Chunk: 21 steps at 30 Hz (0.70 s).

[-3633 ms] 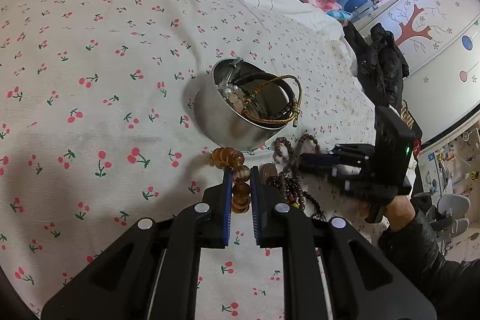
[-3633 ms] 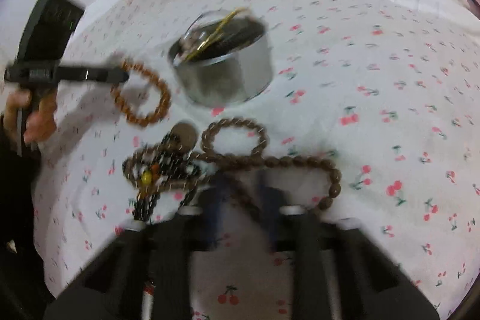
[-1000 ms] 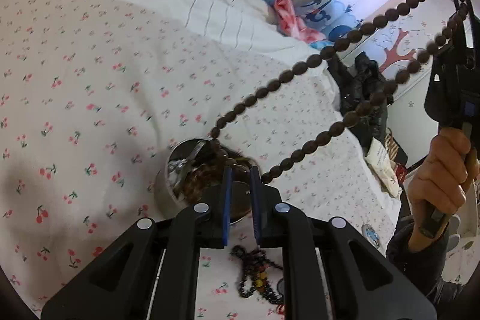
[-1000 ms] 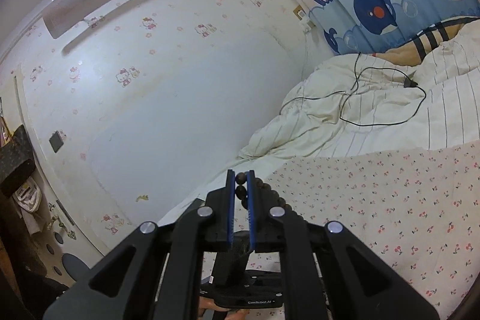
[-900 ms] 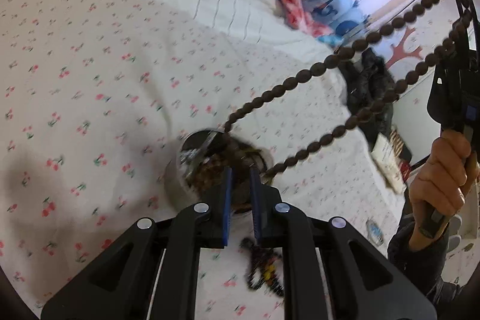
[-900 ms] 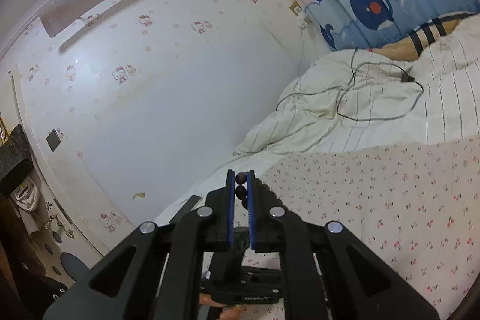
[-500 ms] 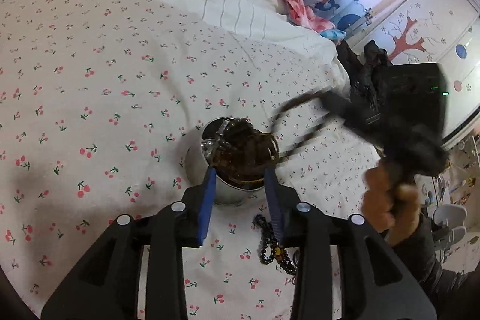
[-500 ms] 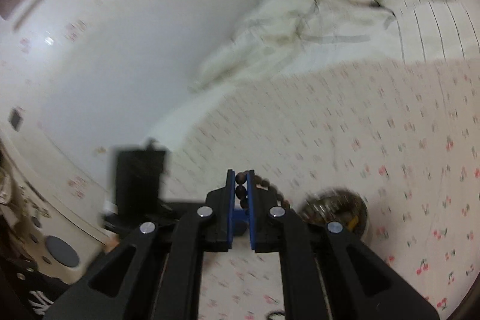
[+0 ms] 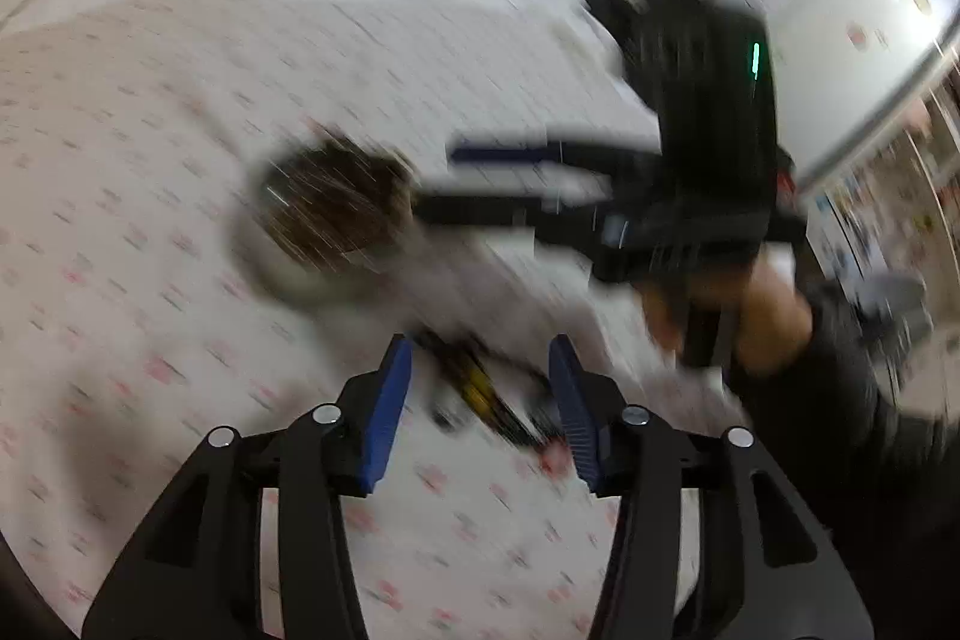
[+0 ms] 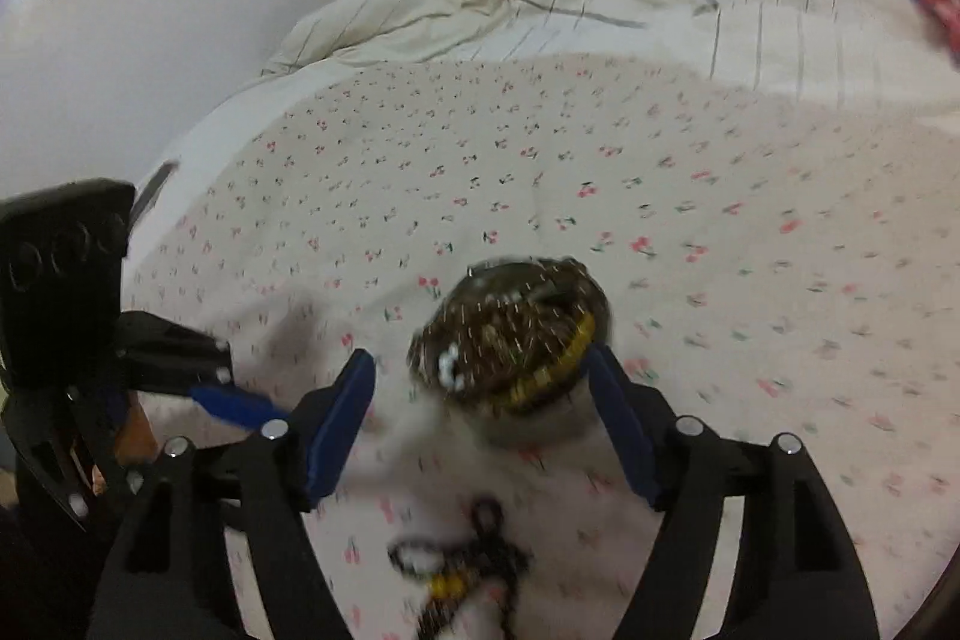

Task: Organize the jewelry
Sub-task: 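Lower both strands into the tin and open both grippers, then grasp the red tassel with the left gripper while the right grasps the black necklace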

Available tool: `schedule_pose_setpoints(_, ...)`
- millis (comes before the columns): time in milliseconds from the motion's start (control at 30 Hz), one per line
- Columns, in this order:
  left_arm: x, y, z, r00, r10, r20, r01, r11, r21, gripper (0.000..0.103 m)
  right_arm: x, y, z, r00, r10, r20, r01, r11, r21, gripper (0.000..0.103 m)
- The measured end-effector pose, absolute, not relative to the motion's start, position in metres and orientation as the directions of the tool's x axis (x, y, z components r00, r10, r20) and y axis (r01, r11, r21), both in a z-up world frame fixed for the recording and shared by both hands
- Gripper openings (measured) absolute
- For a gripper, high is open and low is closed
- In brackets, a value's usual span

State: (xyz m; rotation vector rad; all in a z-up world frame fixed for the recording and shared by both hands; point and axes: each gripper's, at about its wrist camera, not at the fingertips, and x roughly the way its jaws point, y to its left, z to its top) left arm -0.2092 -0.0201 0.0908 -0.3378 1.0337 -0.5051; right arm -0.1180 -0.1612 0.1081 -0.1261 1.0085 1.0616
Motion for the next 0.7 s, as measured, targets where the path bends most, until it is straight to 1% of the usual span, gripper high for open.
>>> schedule_pose_setpoints(33,-0.218,-0.035,0.085,0.376,-0.563,-0.736,0.265,0.826,-0.497,0.047,-0.123,-0.172,0.111,0.119,0.664,-0.738,-0.771,0.530,0.352,0.080)
schedule_pose_setpoints(167,-0.247,-0.077,0.065,0.271,-0.599,-0.754,0.316,0.795,-0.518,0.047,-0.149,-0.223,0.101,0.107,0.621,-0.777,-0.759,0.556,0.340,0.080)
schedule_pose_setpoints(267,-0.269,-0.104,0.056,0.202,-0.622,-0.756,0.358,0.766,-0.534,0.048,-0.159,-0.253,0.079,0.059,0.602,-0.797,-0.722,0.576,0.382,0.080)
schedule_pose_setpoints(367,-0.283,-0.120,0.048,0.165,-0.624,-0.763,0.359,0.759,-0.543,0.051,-0.161,-0.275,0.066,0.037,0.629,-0.776,-0.669,0.593,0.448,0.080)
schedule_pose_setpoints(467,-0.288,-0.117,0.042,0.168,-0.626,-0.762,0.323,0.765,-0.557,0.051,-0.156,-0.288,0.069,0.031,0.681,-0.732,-0.625,0.584,0.518,0.080)
schedule_pose_setpoints(600,-0.283,-0.095,0.044,0.262,-0.591,-0.763,0.229,0.806,-0.546,0.051,-0.156,-0.287,0.072,0.042,0.696,-0.717,-0.633,0.574,0.519,0.080)
schedule_pose_setpoints(700,-0.267,-0.084,0.043,0.318,-0.563,-0.763,0.168,0.825,-0.539,0.052,-0.158,-0.279,0.069,0.049,0.667,-0.744,-0.651,0.586,0.483,0.080)
